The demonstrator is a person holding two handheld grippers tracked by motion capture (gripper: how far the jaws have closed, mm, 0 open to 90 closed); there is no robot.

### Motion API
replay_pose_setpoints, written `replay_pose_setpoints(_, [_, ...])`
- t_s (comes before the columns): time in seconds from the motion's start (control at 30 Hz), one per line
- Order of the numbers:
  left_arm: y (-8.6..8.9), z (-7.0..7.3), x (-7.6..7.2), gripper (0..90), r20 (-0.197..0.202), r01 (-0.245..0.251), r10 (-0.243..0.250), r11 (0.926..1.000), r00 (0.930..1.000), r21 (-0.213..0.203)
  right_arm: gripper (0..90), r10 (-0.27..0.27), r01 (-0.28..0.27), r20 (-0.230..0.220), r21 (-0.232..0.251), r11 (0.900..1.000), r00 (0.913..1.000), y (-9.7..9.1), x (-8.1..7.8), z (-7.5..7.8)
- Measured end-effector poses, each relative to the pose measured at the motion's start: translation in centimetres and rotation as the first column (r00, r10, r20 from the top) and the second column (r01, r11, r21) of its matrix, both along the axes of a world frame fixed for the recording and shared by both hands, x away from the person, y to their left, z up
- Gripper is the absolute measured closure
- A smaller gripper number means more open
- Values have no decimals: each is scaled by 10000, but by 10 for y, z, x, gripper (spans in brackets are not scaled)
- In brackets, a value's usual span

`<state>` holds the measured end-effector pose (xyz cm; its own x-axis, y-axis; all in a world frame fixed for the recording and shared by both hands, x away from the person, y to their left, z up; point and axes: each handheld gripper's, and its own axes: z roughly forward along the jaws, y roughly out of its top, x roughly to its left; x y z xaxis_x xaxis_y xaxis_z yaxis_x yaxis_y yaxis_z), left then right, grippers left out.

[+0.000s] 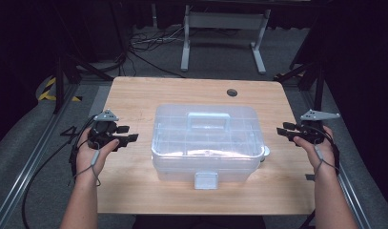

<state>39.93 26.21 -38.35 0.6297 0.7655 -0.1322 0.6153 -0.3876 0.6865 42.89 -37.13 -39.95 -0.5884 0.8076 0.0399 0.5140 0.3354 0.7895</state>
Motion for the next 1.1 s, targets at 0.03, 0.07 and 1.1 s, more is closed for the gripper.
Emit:
replay_pose_setpoints(0.03, [0, 0, 0, 436, -296, -202, 201, 9998, 9994, -17, 597, -46, 54, -413, 186, 9998, 9991, -1, 0, 0])
replay_pose_setpoints(0.07, [1, 0, 0, 473, -499, -266, 266, 9996, 9984, 2, 601, -155, 224, -1046, 651, 9976, 9944, -1, 0, -1])
replay_pose_setpoints(1.1, [-32, 60, 2, 443, -140, 1413, -1406, 9864, 9900, 844, 607, 186, -216, -1289, -218, 9995, 9915, 4, -3, 1])
